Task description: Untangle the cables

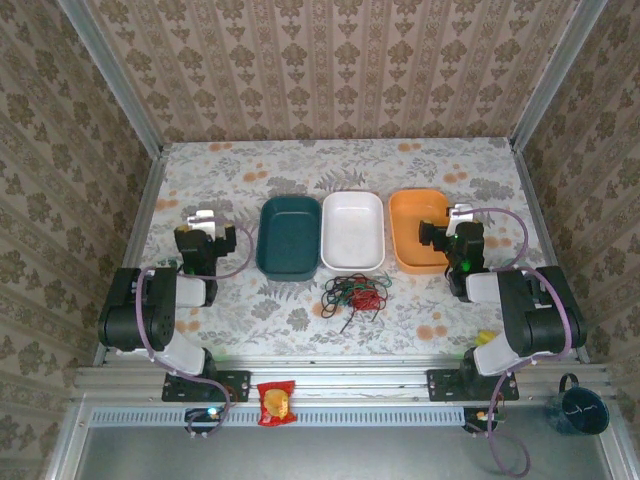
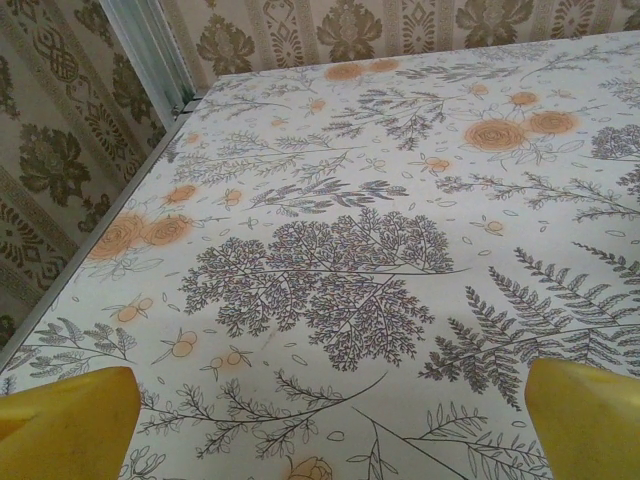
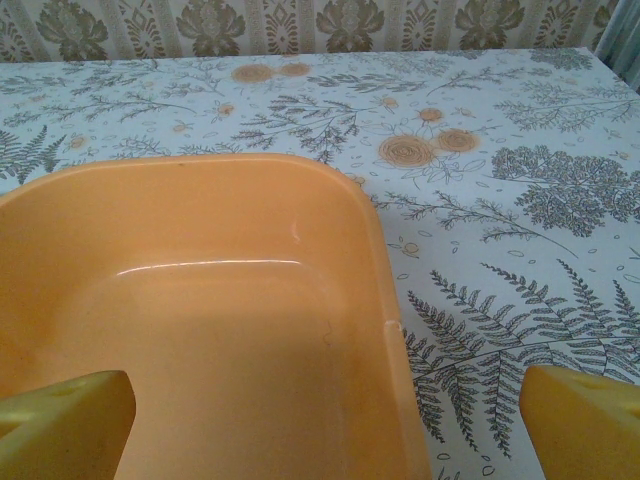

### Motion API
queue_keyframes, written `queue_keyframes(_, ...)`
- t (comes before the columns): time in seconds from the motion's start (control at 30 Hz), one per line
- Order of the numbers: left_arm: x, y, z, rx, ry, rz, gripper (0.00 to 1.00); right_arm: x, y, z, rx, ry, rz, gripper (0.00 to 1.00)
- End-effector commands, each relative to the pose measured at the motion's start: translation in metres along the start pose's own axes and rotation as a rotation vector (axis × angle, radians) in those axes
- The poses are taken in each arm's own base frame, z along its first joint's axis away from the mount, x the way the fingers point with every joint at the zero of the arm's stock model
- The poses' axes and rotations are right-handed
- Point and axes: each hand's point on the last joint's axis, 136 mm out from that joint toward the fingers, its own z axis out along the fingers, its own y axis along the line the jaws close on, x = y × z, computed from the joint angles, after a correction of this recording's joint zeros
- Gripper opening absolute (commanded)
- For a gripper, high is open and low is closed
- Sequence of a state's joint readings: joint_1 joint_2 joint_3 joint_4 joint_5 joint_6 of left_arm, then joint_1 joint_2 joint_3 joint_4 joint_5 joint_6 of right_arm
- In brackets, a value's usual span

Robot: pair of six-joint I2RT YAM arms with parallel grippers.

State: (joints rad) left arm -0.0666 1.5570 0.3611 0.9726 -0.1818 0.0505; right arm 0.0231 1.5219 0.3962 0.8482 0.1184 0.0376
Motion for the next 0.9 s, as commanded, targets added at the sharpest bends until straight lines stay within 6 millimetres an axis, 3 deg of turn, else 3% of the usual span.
queue_keyframes(0.0, -0.002, 0.001, 0.001, -0.011, -0.007, 0.022, 1.0, -0.003, 0.002, 0.003, -0.014, -0.003, 0.006, 1.0)
queue_keyframes(0.73, -0.002, 0.002, 0.004, 0.011, 0.005, 0.0, 1.0, -0.004, 0.005, 0.003, -0.036, -0.003, 0.001, 1.0)
queue_keyframes(0.87, -0.019, 0.006, 0.007, 0.013, 0.112, -0.002, 1.0, -0.004, 0.004, 0.002, -0.046, -0.003, 0.011, 1.0)
